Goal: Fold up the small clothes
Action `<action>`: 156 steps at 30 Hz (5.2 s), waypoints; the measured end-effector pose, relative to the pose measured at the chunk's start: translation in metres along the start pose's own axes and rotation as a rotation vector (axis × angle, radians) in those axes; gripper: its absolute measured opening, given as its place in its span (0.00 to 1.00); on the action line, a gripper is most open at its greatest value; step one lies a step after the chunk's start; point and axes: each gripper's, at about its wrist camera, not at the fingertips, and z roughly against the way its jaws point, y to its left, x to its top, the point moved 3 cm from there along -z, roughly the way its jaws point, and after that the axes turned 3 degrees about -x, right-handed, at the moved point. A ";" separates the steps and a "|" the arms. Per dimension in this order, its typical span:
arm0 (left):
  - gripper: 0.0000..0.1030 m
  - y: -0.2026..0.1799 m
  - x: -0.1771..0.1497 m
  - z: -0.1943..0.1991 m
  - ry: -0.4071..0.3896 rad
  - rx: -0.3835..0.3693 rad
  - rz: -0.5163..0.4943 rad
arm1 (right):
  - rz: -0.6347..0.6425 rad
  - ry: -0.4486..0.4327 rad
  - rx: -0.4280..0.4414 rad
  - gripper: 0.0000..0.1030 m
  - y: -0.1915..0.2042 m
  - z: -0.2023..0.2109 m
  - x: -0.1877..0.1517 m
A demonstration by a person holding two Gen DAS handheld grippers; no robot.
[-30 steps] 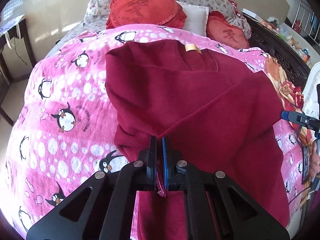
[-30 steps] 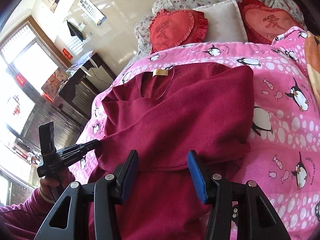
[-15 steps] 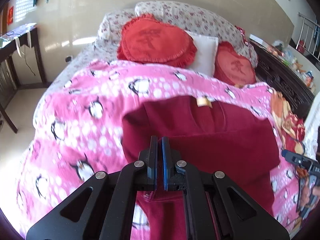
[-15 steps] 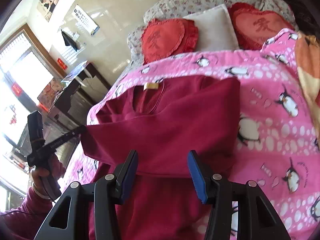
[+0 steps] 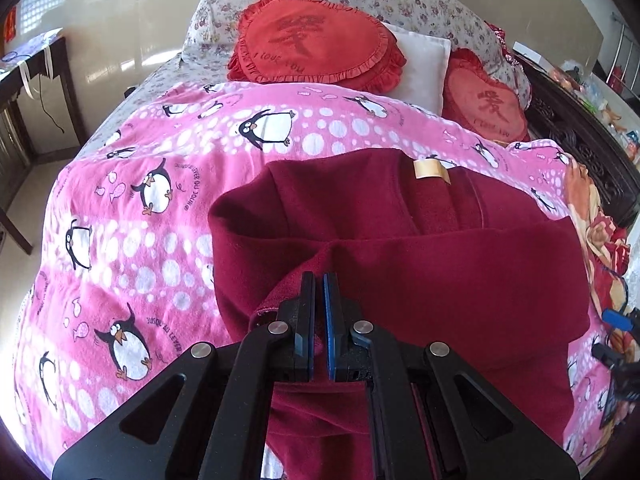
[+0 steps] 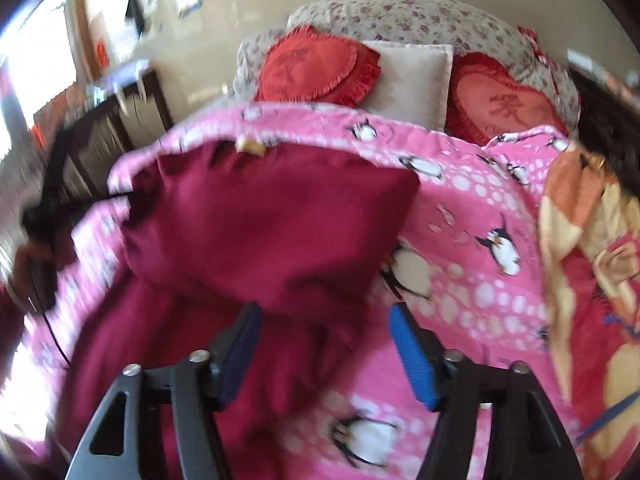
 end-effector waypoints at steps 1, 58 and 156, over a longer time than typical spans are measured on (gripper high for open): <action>0.03 0.001 0.001 -0.001 0.003 0.001 0.003 | 0.016 0.012 -0.025 0.64 0.000 -0.005 -0.005; 0.56 -0.030 -0.049 0.014 0.014 0.089 -0.018 | -0.307 0.027 -0.036 0.42 -0.030 -0.037 -0.002; 0.98 -0.034 -0.291 0.120 0.300 -0.041 0.093 | -0.378 0.104 0.535 0.47 0.062 0.071 -0.227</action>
